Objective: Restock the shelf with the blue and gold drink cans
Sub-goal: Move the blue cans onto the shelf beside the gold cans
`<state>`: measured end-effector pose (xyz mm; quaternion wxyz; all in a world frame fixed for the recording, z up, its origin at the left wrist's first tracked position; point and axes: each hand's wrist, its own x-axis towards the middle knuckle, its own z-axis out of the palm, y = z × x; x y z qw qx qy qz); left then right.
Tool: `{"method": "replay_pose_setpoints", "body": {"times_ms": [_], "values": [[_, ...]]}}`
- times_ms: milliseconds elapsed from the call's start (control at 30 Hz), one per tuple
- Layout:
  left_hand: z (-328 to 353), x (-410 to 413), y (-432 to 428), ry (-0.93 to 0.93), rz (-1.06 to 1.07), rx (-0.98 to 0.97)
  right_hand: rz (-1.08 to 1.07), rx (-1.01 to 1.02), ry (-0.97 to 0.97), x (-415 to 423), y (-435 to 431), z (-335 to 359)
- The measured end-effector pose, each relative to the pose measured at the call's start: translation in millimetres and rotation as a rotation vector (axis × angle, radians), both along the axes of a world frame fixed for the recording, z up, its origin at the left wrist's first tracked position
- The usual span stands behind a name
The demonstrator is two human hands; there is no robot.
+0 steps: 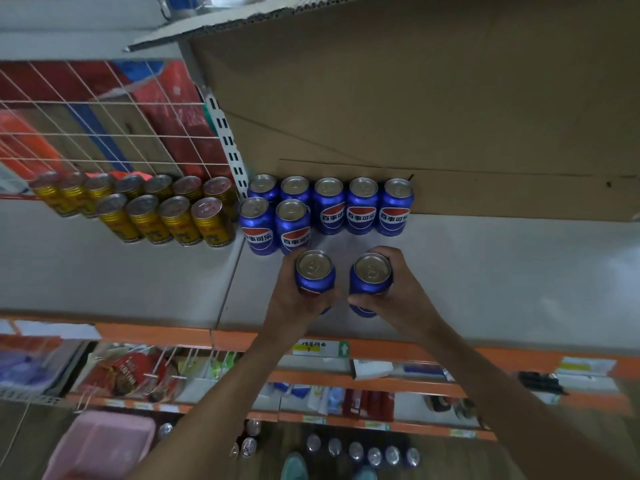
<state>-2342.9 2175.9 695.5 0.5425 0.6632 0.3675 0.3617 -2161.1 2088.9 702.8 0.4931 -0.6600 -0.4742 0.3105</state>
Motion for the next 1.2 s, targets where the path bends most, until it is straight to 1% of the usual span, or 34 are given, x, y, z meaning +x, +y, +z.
{"method": "replay_pose_setpoints", "body": {"times_ms": [100, 167, 233, 300, 400, 467, 567, 767, 933, 1200], "values": [[-5.3, -10.3, 5.2, 0.039, -0.027, 0.004, -0.060, -0.031, -0.114, -2.9, -3.8, -0.7], [-6.5, -14.4, 7.8, 0.104, -0.040, 0.054, -0.100, -0.054, -0.175, -6.1, -7.2, 2.7], [-5.1, -17.9, 8.3, 0.171, -0.060, 0.132, -0.105, -0.064, -0.309, -8.5, -12.5, 5.2], [-1.0, -21.4, 7.9, 0.253, -0.065, 0.263, -0.087, -0.054, -0.512, -8.4, -20.1, 7.4], [1.7, -26.0, 8.7, 0.392, -0.091, 0.581, -0.048, -0.016, -0.865, -5.6, -29.8, 11.1], [2.1, -27.8, 7.9, 0.474, -0.131, 0.690, -0.023, -0.013, -0.978, -4.4, -32.1, 11.6], [2.0, -28.3, 7.9, 0.545, -0.162, 0.736, -0.012, -0.006, -1.005, -5.8, -31.3, 8.7], [0.0, -23.9, 18.4, 0.553, -0.205, 0.819, -0.009, 0.027, -1.019, -6.5, -30.4, 3.1], [9.7, -4.6, 30.8, 0.588, -0.224, 0.858, -0.061, 0.023, -1.027, -6.0, -15.4, 0.0], [21.9, 18.4, 66.3, 0.755, -0.142, 1.160, -0.106, 0.041, -1.042, 12.8, 18.4, -1.9]]}}
